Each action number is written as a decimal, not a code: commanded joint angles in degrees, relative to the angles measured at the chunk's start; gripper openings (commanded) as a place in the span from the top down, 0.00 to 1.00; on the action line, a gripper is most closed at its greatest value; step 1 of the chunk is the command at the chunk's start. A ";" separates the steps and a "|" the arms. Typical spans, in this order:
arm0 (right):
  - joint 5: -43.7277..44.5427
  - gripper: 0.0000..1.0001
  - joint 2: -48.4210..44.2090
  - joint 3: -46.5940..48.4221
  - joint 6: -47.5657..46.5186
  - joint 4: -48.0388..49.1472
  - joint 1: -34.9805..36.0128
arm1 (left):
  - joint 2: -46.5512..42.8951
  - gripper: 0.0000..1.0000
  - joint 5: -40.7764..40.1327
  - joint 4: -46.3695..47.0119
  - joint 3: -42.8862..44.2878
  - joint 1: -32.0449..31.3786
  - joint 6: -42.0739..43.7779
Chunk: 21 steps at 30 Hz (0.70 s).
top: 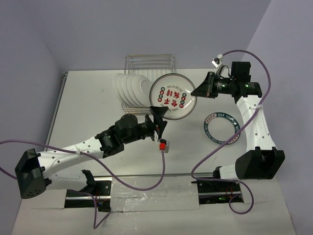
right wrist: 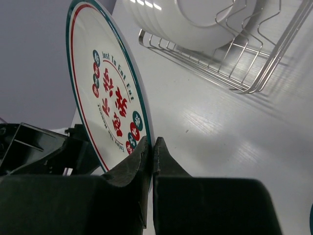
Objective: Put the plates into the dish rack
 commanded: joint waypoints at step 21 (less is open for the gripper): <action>-4.64 0.00 4.30 16.05 -2.79 -2.12 -11.70 | 1.44 1.00 -3.26 -21.31 26.56 2.32 -31.41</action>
